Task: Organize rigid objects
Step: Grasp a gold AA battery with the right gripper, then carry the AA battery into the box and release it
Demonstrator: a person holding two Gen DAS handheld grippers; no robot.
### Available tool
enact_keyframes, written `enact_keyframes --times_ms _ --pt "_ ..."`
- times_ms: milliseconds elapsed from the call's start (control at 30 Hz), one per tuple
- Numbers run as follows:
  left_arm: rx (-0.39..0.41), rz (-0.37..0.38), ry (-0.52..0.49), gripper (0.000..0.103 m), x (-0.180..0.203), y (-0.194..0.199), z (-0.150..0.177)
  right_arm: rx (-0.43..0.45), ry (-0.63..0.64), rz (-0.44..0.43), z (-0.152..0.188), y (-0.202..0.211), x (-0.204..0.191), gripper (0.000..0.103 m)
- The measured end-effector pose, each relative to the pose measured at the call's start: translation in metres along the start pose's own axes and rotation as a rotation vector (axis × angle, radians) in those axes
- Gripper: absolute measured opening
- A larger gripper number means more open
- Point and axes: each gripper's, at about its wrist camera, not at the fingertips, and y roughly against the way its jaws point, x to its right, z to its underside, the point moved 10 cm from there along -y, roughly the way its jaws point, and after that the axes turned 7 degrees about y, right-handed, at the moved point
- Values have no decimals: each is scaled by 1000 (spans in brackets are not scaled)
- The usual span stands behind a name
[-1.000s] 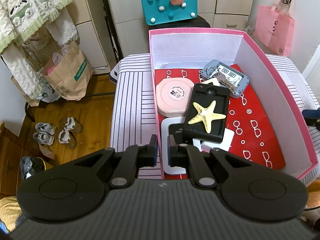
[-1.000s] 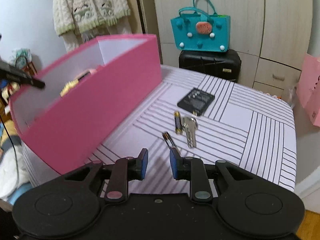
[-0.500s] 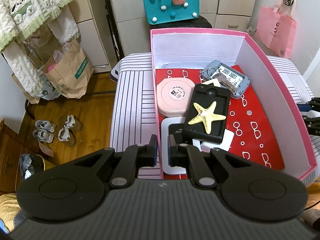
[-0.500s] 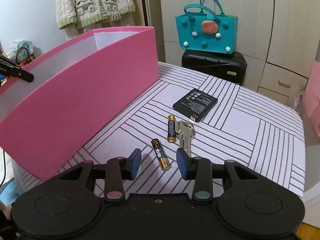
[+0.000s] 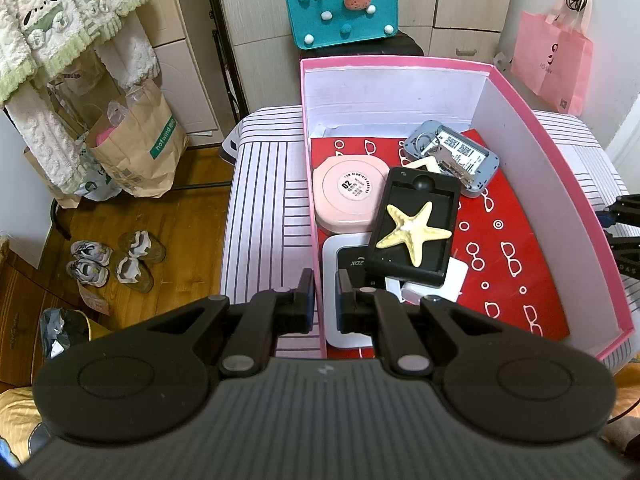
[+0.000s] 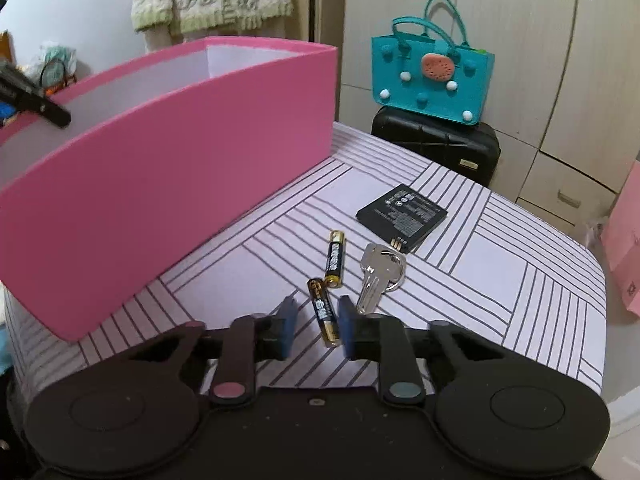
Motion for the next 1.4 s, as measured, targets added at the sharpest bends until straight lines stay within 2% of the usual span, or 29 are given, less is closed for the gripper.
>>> enact_keyframes --times_ms 100,200,400,667,733,833,933,1000,1100,1133,1233,1300,1400 --pt "2 -1 -6 8 0 0 0 -10 -34 -34 -1 0 1 11" --pt "4 0 -7 8 0 0 0 -15 -46 -20 -3 2 0 11" --pt "-1 12 2 8 -1 0 1 65 -64 -13 -25 30 -5 11" --pt "-6 13 -8 8 -1 -2 1 221 -59 -195 -92 83 -44 11" --pt "-7 18 -5 8 -1 -3 2 229 -52 -248 -107 85 -55 11" --pt "-2 20 -3 8 -1 -3 2 199 -31 -313 -122 74 -73 11" --pt "8 21 -4 8 -1 -3 4 134 19 -338 -129 54 -92 11" --pt "10 21 2 8 -2 -3 4 93 54 -319 -130 39 -101 11" --pt "-5 24 22 5 -6 -5 4 40 162 -184 -129 16 -107 11" --pt "-9 28 22 5 -6 -5 3 19 178 -169 -129 9 -107 11" --pt "-12 21 8 5 -5 -6 3 -30 172 -186 -129 -5 -106 11" --pt "-12 14 2 5 -4 -6 3 -28 192 -165 -131 -6 -107 11" --pt "-12 7 1 5 -3 -7 3 -36 174 -205 -129 -5 -111 11"
